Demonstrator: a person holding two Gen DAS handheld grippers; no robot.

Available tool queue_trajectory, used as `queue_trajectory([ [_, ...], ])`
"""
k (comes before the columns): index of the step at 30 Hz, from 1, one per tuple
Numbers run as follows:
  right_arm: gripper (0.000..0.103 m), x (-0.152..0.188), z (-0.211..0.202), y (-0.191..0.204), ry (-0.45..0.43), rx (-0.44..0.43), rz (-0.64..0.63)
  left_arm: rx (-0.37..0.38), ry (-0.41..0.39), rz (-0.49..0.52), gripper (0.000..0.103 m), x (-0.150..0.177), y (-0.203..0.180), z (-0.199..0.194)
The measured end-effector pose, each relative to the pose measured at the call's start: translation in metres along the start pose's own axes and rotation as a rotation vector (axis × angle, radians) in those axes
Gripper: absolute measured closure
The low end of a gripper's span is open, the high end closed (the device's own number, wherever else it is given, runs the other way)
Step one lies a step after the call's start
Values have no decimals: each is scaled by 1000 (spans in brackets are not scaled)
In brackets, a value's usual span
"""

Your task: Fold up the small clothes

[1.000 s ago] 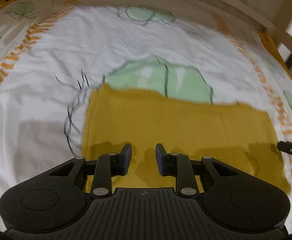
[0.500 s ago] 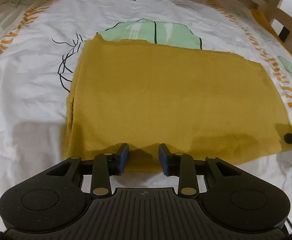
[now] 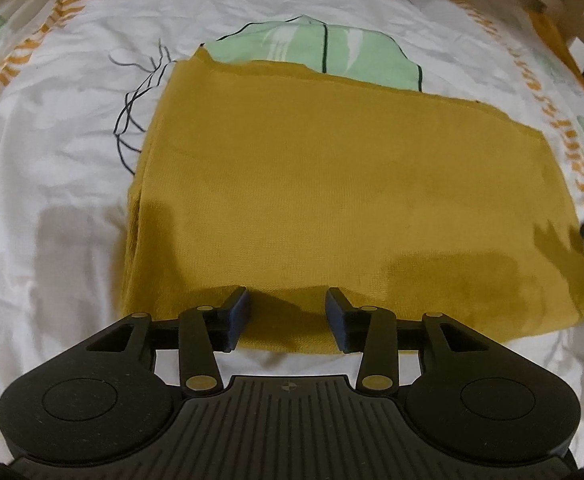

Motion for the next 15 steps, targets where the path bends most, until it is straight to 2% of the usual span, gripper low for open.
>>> queue_trajectory([
  [5,0,-9,8,0,-15,-81,21,11,-7,26,62,-1,-1,0],
  [11,0,-12,5,-11,-45,-170,111,33,-8,9,62,-5,2,1],
  [15,0,-13,7,-5,-23,-157,55,39,-22,10,61,-4,3,3],
])
Point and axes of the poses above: each gripper's, at about its wrist camera, not at the fingertips, and z roughly the way its jaws point, y to its left, x to its underside, the point moved 3 cm from there along z, roughly the way its jaws point, and after that the axes turned 7 degrees about y, right-handed, at the moved point
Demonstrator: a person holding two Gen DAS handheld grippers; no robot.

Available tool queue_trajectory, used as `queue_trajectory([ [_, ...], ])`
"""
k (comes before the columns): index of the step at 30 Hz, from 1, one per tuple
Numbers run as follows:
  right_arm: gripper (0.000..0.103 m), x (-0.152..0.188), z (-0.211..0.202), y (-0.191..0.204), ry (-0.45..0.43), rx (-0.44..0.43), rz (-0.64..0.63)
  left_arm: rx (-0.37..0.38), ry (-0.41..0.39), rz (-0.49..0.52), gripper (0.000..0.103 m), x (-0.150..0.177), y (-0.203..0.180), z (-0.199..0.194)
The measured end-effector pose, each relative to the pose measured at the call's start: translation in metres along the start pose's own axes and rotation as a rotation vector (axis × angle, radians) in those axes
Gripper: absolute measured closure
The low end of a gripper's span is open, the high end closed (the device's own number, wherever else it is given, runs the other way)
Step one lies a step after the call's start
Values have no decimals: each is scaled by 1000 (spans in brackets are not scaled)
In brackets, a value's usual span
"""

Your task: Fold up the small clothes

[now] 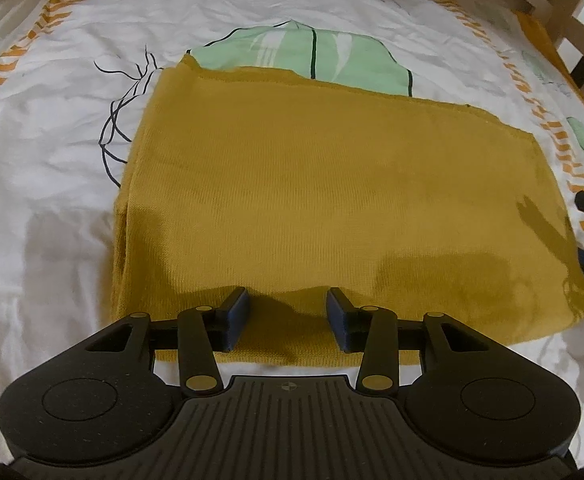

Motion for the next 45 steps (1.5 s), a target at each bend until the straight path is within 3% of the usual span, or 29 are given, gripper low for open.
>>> queue_trajectory([
  [5,0,-2,5,7,39,29,-36,-7,-5,-32,61,-4,-3,-2],
  [8,0,-5,6,6,57,28,-29,37,-14,-48,62,-16,-10,-8],
  [12,0,-8,6,3,71,12,-11,78,-49,-56,62,-46,-34,-17],
  [15,0,-8,6,3,80,14,-19,94,-23,-47,62,-69,-56,-6],
  [24,0,-10,7,5,104,25,-50,20,41,-92,61,-102,-80,51],
  [34,1,-23,12,-6,92,-84,-20,-2,48,-88,60,-103,-79,54],
  [35,4,-23,13,-5,92,-82,-28,-3,49,-87,60,-104,-80,54],
  [37,30,-24,13,-5,87,-60,-39,-7,49,-85,60,-104,-80,54],
  [39,76,-22,19,-9,111,-47,-12,-10,50,-87,60,-105,-81,55],
  [42,77,-19,22,-15,105,-61,28,-8,51,-84,61,-106,-81,53],
  [45,77,-19,19,-4,100,-13,-32,15,50,-83,62,-102,-76,46],
])
Point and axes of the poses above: each gripper's, at about its wrist camera, not at the fingertips, and z roughly the way its jaws point, y to its left, x to its underside, the point moved 3 cm from there along z, roughly the way its jaws point, and after that the axes turned 7 degrees about y, right-handed, at the moved point
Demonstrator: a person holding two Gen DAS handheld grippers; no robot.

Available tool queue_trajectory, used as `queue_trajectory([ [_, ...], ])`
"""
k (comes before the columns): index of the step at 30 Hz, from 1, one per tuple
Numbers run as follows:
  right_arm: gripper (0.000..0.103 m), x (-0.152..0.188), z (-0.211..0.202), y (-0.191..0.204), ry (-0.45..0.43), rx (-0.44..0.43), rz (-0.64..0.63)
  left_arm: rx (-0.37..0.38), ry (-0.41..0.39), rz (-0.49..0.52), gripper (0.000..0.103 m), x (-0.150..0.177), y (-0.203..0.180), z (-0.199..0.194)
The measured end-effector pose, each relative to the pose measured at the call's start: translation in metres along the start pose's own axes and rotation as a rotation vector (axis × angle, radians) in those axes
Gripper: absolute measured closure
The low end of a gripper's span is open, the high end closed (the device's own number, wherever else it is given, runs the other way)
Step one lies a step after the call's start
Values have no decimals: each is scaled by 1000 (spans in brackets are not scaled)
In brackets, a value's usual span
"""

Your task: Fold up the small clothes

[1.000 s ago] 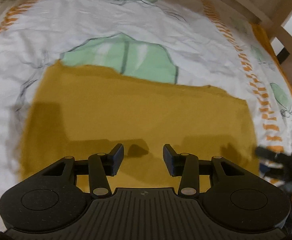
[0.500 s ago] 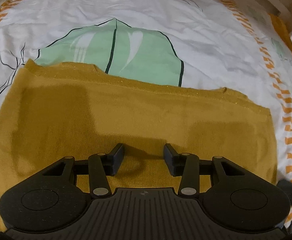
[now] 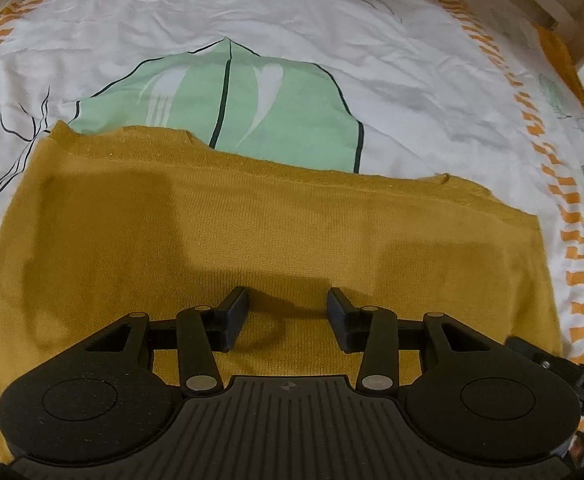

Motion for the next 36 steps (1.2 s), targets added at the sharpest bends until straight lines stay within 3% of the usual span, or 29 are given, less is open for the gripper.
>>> queue_trajectory([
  [6,77,1,-4,11,-9,56,-36,4,9,23,62,33,19,-28],
  [11,77,1,-7,19,-19,97,-66,5,7,-6,62,61,62,-57],
  [17,78,5,-11,35,-44,146,-96,-73,-74,-31,62,57,112,-85],
  [21,79,2,-13,52,-54,180,-97,-71,-65,-52,62,46,135,-87],
  [25,79,-7,-8,85,-52,223,-138,-86,-60,-7,62,40,146,-92],
  [29,80,-10,3,129,-45,251,-205,-64,-76,-57,62,38,165,-101],
  [36,80,1,47,198,7,255,-305,43,-61,-101,62,36,183,-109],
])
Point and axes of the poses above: each gripper's, at about its wrist camera, not at the fingertips, and z roughly the way its jaws point, y to its left, x to its underside, the point moved 3 cm from there along z, roughly the way its jaws point, and after that the axes turned 7 degrees about y, right-handed, at the moved point
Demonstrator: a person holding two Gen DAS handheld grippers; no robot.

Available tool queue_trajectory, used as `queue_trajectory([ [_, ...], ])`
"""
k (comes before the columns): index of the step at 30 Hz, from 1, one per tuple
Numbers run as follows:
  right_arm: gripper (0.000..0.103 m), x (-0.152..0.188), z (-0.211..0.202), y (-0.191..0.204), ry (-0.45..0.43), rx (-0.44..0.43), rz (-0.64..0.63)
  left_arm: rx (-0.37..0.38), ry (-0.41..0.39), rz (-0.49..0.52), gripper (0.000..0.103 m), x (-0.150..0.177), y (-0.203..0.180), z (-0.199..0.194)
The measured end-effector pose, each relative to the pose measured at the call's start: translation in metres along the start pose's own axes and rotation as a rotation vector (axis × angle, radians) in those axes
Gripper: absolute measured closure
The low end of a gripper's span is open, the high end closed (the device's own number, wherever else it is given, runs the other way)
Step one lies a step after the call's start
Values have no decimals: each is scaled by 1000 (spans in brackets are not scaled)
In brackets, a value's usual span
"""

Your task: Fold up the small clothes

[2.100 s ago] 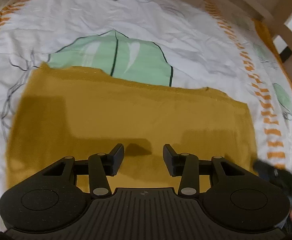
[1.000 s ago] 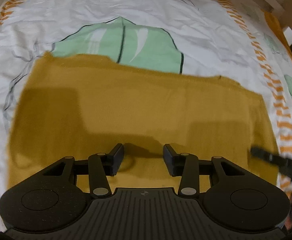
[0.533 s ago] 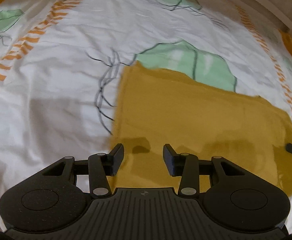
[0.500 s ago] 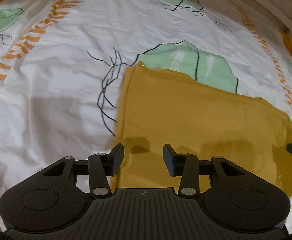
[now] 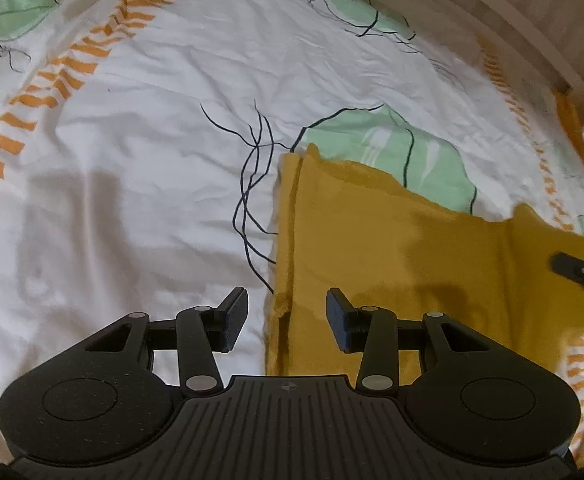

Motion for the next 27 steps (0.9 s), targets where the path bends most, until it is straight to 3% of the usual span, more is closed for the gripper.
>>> queue_trajectory([
  [6,81,-2,34,55,22,-25,-45,40,-13,-50,62,-3,21,-9],
  [11,81,3,58,90,46,-44,-70,27,-33,-92,62,-6,39,-18],
  [19,78,25,101,132,112,22,-186,36,-36,-122,62,-9,54,-21],
  [21,72,31,110,133,138,-2,-182,30,-36,-123,62,-10,56,-21],
  [27,69,36,104,138,126,-107,-197,36,-40,-118,62,-10,55,-23],
])
Point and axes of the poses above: each gripper's, at about its wrist camera, not at the fingertips, and z roughly the way its jaws point, y to its left, x to its underside, the point moved 3 cm from there along z, roughly the way its jaws point, and after that the axes turned 7 degrees about y, right-handed, at the moved point
